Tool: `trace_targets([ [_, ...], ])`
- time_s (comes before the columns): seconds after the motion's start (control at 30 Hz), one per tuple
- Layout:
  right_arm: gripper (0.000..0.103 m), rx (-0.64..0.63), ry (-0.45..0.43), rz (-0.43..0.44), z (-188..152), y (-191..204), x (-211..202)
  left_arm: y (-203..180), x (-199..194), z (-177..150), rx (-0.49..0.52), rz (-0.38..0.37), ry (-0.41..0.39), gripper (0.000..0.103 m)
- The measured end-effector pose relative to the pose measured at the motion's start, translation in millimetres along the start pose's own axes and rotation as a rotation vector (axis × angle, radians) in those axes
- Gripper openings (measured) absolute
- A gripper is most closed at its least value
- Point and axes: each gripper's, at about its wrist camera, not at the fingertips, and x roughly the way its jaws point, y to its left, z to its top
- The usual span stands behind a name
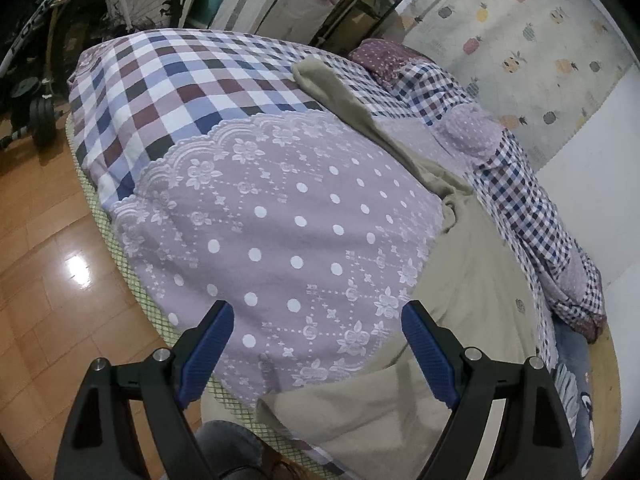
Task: Fold clothes
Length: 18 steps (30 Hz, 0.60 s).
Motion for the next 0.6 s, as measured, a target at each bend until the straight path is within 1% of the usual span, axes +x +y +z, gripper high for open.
trace_targets([
  [0.1, 0.050, -0.045, 0.060, -0.039, 4.2, 10.5, 28.5, -0.3, 0.0, 0.0, 0.000, -0.007, 0.001, 0.089],
  [0.13, 0.046, -0.060, 0.079, -0.051, 5.5, 14.0, 37.3, -0.4, -0.1, 0.0, 0.000, -0.009, 0.001, 0.089],
  [0.17, 0.032, -0.081, 0.090, -0.061, 5.3, 17.3, 41.2, -0.5, -0.1, 0.0, 0.000, -0.011, 0.001, 0.089],
  [0.2, 0.021, -0.102, 0.100, -0.070, 5.2, 20.7, 45.1, -0.6, -0.1, 0.0, 0.000, -0.013, 0.002, 0.089],
  [0.23, 0.005, -0.123, 0.110, -0.079, 5.1, 24.0, 49.0, -0.7, -0.1, 0.0, 0.000, -0.016, 0.002, 0.089],
  [0.27, 0.005, -0.143, 0.118, -0.089, 4.9, 27.3, 52.2, -0.8, -0.1, 0.0, 0.000, -0.018, 0.002, 0.089],
  [0.33, 0.004, -0.170, 0.102, -0.124, 3.0, 30.8, 41.5, 1.4, -0.8, 0.4, -0.008, -0.032, 0.005, 0.089],
  [0.5, 0.003, -0.036, 0.053, -0.192, 2.8, -3.1, -0.1, 6.7, 0.2, 1.9, -0.030, -0.057, 0.018, 0.089],
  [0.53, 0.003, -0.025, 0.048, -0.219, 3.9, -5.3, -2.9, 7.5, 1.3, 2.0, -0.032, -0.057, 0.025, 0.089],
  [0.6, 0.004, -0.043, 0.066, -0.260, 4.3, -1.0, 1.8, 8.5, 5.2, 2.0, -0.028, -0.056, 0.048, 0.089],
])
